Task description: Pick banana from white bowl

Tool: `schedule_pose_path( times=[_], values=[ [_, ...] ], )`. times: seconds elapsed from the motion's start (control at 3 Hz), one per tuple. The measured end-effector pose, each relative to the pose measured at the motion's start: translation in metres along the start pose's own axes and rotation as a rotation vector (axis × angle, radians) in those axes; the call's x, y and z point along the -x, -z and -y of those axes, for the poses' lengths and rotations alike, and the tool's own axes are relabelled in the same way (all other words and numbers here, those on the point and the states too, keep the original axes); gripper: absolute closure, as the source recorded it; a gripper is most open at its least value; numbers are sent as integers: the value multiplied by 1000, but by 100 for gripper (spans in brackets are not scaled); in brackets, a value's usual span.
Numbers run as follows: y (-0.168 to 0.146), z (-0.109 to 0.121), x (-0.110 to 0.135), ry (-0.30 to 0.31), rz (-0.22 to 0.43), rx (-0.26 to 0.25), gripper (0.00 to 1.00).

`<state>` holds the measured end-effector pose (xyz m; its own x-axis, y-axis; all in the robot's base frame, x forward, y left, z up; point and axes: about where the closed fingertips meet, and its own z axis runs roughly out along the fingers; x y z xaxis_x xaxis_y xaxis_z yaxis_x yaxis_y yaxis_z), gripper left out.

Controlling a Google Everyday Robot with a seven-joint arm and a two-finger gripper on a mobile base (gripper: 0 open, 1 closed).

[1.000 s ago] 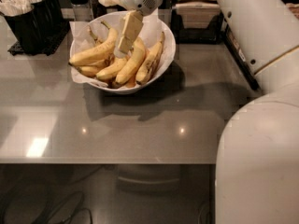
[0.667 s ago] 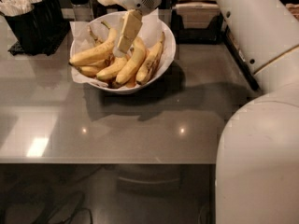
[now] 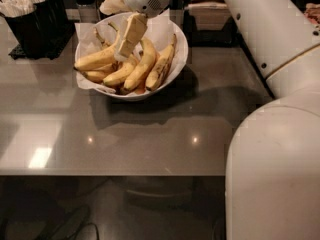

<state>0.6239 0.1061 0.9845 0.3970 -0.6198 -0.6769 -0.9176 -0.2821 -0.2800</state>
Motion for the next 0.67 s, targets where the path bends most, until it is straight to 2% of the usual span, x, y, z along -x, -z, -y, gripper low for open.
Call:
schedule_pose_path(
  times=[0.33, 0.67],
  values=[
    [-19, 10, 1, 17, 11, 22, 3],
    [-40, 18, 0, 31, 8, 41, 0]
  ],
)
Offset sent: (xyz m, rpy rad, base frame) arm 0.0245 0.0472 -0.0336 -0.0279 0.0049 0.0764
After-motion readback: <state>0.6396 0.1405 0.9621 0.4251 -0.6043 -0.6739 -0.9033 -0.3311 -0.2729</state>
